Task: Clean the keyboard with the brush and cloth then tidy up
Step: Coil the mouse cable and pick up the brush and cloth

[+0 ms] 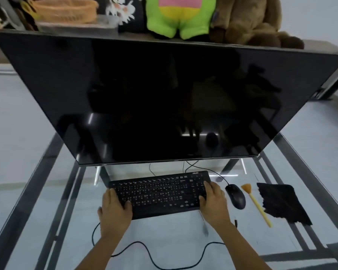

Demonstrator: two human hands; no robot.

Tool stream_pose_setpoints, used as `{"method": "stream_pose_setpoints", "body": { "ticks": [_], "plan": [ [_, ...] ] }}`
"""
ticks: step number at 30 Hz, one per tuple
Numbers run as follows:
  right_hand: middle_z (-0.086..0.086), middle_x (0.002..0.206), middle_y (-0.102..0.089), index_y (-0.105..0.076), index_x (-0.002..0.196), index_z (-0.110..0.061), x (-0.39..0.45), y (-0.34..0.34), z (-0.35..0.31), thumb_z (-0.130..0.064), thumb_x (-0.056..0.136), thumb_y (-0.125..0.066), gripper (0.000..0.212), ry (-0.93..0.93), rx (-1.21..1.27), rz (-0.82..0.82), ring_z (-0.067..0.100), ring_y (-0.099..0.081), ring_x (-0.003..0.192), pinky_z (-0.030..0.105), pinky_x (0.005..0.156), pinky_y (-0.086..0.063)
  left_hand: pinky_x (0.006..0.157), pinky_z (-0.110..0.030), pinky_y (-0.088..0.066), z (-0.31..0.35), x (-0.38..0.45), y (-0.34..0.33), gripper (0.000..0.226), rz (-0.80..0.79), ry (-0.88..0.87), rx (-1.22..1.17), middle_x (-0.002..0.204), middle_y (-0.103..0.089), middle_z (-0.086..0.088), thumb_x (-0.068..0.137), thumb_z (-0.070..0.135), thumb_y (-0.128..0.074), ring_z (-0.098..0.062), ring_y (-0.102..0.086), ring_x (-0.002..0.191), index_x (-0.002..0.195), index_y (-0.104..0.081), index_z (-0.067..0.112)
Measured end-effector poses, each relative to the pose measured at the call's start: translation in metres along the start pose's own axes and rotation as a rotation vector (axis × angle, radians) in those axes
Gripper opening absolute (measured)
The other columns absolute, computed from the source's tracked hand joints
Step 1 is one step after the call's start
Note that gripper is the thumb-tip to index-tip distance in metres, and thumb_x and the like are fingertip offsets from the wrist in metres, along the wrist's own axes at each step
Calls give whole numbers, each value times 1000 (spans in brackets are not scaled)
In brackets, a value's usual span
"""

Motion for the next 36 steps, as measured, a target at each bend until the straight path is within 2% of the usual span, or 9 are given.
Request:
{"method": "stream_pose_setpoints", "body": {
  "ticks": [2, 4, 8, 12, 17, 22, 25, 32, 36],
  "plan": [
    [15, 137, -46, -45, 139, -11, -4, -2, 5, -22, 89, -59, 53, -89, -53, -26, 37, -48, 118, 49, 95, -45, 97, -54, -39, -17, 2, 7, 49, 12, 58, -28, 125, -48, -18, 86, 24, -62, -38, -44, 120, 123, -44, -3],
    [16, 134, -47, -45, 137, -10, -4, -3, 12, -29, 92, -56, 51, -185, -94, -44, 38, -48, 118, 49, 94, -46, 86, -52, -43, -24, 1, 13, 32, 15, 110, -59, 105, -52, -18, 84, 20, -64, -40, -50, 104, 101, -47, -1],
    [23, 108, -56, -55, 109, -1, 4, -8, 27, -28, 95, -51, 30, -283, -10, -87, 38, -52, 100, 43, 88, -46, 85, -47, -42, -33, -1, 13, 31, -43, 156, 29, 107, -51, -20, 89, 27, -56, -39, -44, 104, 103, -56, 0],
    [17, 93, -52, -58, 101, 1, 6, -12, 30, -19, 96, -49, 23, -252, 52, -82, 37, -53, 93, 47, 91, -44, 87, -46, -39, -39, 2, 9, 26, -31, 149, 41, 100, -53, -14, 91, 29, -51, -35, -48, 100, 101, -58, 6],
    [22, 95, -58, -60, 96, 3, 9, -17, 30, -11, 94, -53, 16, -220, 105, 23, 38, -54, 91, 51, 88, -45, 91, -49, -34, -36, 14, 9, 17, 16, 207, -59, 90, -49, -8, 91, 23, -49, -33, -50, 93, 90, -57, 8],
    [23, 102, -57, -59, 103, 1, 25, -26, 20, -13, 95, -52, 18, -215, 101, 15, 38, -51, 97, 46, 90, -42, 86, -52, -40, -36, 36, 8, 13, 81, 146, -171, 93, -50, -11, 92, 18, -50, -38, -50, 95, 95, -57, 8],
    [23, 103, -55, -60, 103, 3, 38, -28, 13, -12, 94, -53, 18, -218, 123, 32, 40, -51, 95, 46, 91, -42, 79, -51, -45, -35, 52, 9, 8, 114, 68, -275, 85, -49, -12, 90, 9, -51, -40, -50, 88, 89, -57, 5],
    [25, 103, -53, -60, 100, 3, 60, -38, 0, -11, 92, -56, 16, -217, 168, 80, 43, -51, 92, 50, 90, -44, 77, -53, -47, -33, 82, 13, 15, 137, 78, -306, 81, -47, -11, 89, 8, -48, -40, -49, 82, 75, -49, 13],
    [26, 106, -52, -60, 105, 3, 72, -43, -3, -10, 92, -56, 19, -202, 167, 90, 45, -52, 91, 49, 87, -45, 70, -42, -41, -30, 96, 14, 13, 144, 51, -300, 84, -49, -15, 89, 5, -49, -38, -47, 81, 76, -50, 9]
  ]
}}
Point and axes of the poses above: each hand's wrist, its own x-axis towards the middle knuckle, its own y-axis out of the back of the hand, z = x × y, the point moved 5 cm from there along x, towards the middle knuckle
